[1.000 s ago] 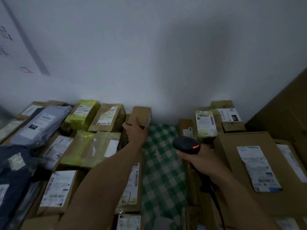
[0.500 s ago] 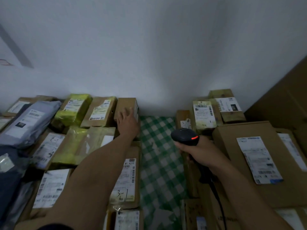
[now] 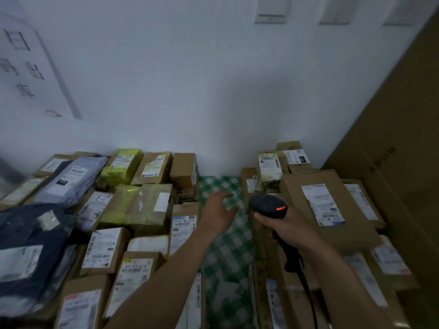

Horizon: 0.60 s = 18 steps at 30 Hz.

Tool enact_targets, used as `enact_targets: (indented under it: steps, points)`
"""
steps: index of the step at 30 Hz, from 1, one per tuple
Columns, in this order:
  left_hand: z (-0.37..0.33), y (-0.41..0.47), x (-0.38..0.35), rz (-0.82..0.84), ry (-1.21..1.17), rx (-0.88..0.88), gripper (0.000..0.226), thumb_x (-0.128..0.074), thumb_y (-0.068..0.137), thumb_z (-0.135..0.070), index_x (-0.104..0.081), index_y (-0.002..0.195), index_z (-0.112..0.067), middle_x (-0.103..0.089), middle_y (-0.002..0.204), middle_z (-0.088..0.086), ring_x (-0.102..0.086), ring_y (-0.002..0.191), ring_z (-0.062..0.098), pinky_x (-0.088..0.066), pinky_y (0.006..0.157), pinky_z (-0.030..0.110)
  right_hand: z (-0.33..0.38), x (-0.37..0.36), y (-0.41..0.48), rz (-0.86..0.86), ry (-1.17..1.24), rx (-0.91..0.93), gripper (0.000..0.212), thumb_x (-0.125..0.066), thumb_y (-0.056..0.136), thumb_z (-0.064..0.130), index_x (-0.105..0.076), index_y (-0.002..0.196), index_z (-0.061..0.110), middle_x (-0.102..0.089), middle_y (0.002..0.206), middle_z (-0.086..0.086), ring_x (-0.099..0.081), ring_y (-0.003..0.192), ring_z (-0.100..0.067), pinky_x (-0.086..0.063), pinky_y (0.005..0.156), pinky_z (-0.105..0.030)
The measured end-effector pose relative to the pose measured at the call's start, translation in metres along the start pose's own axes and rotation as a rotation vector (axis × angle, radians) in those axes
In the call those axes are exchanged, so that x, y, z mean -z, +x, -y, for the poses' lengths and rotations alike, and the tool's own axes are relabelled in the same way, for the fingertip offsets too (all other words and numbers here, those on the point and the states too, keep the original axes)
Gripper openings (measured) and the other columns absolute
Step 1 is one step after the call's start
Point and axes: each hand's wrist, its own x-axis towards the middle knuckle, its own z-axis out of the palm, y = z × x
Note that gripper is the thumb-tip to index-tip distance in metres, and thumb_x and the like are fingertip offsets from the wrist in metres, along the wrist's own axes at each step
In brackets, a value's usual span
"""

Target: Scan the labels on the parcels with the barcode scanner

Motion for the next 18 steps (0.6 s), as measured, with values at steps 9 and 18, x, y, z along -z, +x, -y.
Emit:
enact_targets:
  steps: [9, 18]
  points:
    - [-0.089, -0.094, -0.045, 0.222, -0.203, -0.019, 0.039, -0.062, 0.102, -0.028, -0.058, 0.14, -0.02, -0.061, 0.13, -0.007, -0.058, 0.114, 0.009, -0.047, 0.092, 0.024, -0.053, 0.054, -0.1, -0.189, 0.106, -0.021, 0.029, -0.081, 0.087, 0.045, -0.07, 0.112, 0.036, -0.078, 0.094, 0.003, -0.073, 0.088, -0.019, -0.06, 0.076, -0.036]
    - [-0.148, -0.093, -0.116, 0.24, -0.293, 0.075, 0.072, -0.077, 0.091, -0.04, -0.044, 0.152, -0.02, -0.055, 0.149, 0.001, -0.054, 0.135, 0.023, -0.048, 0.11, 0.039, -0.109, 0.109, -0.147, -0.259, 0.253, -0.075, 0.019, -0.079, 0.092, 0.03, -0.075, 0.105, 0.018, -0.076, 0.087, -0.016, -0.062, 0.063, -0.021, -0.051, 0.061, -0.033]
